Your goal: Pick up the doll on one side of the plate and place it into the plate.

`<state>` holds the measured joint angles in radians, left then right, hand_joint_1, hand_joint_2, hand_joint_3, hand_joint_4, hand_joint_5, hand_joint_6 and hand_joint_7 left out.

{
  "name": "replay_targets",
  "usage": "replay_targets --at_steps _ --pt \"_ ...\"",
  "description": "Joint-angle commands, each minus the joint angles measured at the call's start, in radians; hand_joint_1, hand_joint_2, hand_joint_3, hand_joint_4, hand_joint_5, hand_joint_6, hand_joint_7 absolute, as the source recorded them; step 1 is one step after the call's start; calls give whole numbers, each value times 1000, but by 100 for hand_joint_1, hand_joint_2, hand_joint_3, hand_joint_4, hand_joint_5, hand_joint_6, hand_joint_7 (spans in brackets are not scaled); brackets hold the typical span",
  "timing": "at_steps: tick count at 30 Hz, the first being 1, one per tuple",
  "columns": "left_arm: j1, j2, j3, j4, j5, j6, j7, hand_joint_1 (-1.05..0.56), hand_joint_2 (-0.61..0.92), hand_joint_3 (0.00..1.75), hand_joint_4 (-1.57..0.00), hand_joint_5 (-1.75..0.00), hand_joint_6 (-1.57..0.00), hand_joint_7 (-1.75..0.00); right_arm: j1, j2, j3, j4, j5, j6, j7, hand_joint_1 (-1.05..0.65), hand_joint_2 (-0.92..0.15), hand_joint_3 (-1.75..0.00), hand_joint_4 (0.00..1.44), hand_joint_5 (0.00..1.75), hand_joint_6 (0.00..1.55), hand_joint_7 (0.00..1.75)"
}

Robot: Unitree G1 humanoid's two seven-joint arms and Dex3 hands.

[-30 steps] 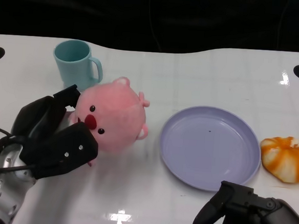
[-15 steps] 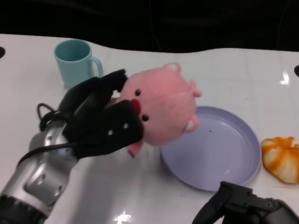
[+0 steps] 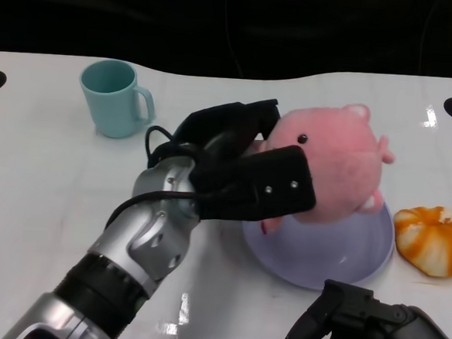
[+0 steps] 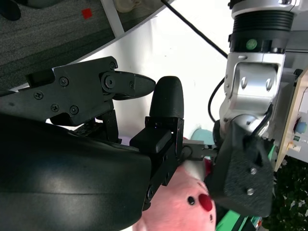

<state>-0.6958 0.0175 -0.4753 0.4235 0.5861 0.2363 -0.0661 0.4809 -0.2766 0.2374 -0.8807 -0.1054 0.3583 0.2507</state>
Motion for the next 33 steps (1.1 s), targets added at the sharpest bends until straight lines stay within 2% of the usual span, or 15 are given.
replay_targets --at_steps 1,4,5,6,8,10,12,13,14,15,16,18,22,27,33 --pt "-66 -24 -12 53 17 10 -2 -21 45 109 -93 -175 -69 -175 3 -1 1 -10 -2 5 -6 -25 -92 -35 66 158 59 130" --pt "-97 -46 -21 105 21 21 -7 -22 47 104 -92 -175 -65 -175 2 -3 0 -10 -4 -1 -5 -25 -92 -35 66 158 59 130" --pt "-111 -55 -26 135 22 23 -10 -22 51 97 -89 -175 -65 -167 2 -3 -1 -10 -3 -2 -5 -25 -92 -35 66 158 59 130" --pt "-124 -63 -30 161 20 25 -15 -21 56 83 -86 -175 -68 -150 2 -2 -2 -11 -2 0 -5 -25 -92 -35 66 158 59 129" --pt "-141 -77 -28 198 5 31 -34 -21 61 70 -80 -175 -71 -138 3 0 0 -12 -1 1 -6 -25 -92 -36 66 158 59 130" --pt "-155 -88 -17 227 -24 32 -75 -24 77 33 -71 -145 -82 -84 5 2 2 -12 -2 -1 -7 -25 -92 -36 66 158 59 130" --pt "-160 -87 -17 236 -43 25 -122 -30 88 15 -64 -139 -76 -42 4 0 4 -13 -5 -6 -8 -24 -92 -36 67 158 59 130" --pt "-157 -83 -21 230 -47 28 -145 -32 90 13 -62 -137 -72 -33 4 -1 3 -13 -6 -7 -7 -24 -92 -36 67 158 60 130" --pt "-153 -75 -30 218 -45 33 -171 -38 91 14 -50 -129 -61 -23 4 -2 2 -16 -6 -5 -6 -24 -92 -36 67 158 59 130" --pt "-147 -68 -38 207 -40 39 -189 -47 92 18 -26 -97 -46 -12 5 -3 1 -17 -5 -5 -5 -24 -92 -36 67 158 59 130" --pt "-141 -62 -44 196 -36 41 -200 -52 92 21 -18 -77 -38 -6 6 -5 0 -20 -5 -3 -4 -24 -92 -36 67 158 59 130" --pt "-130 -55 -46 179 -35 44 -216 -62 92 23 -4 -50 -22 -2 7 -7 -3 -22 -5 -1 -2 -24 -92 -36 67 157 59 130" --pt "-131 -25 -74 169 -22 25 -266 -82 92 31 0 -9 -4 -1 7 -9 -9 -22 -2 0 1 -25 -92 -36 67 157 59 130" --pt "-116 25 -85 112 -29 5 -330 -102 92 39 0 0 -1 -1 8 -12 -17 -20 -2 -4 3 -23 -92 -35 68 157 60 130" --pt "-41 96 -64 -56 -43 -23 -359 -102 92 39 0 0 -2 -1 6 -13 -29 -15 7 -12 9 -24 -92 -36 68 157 60 130"
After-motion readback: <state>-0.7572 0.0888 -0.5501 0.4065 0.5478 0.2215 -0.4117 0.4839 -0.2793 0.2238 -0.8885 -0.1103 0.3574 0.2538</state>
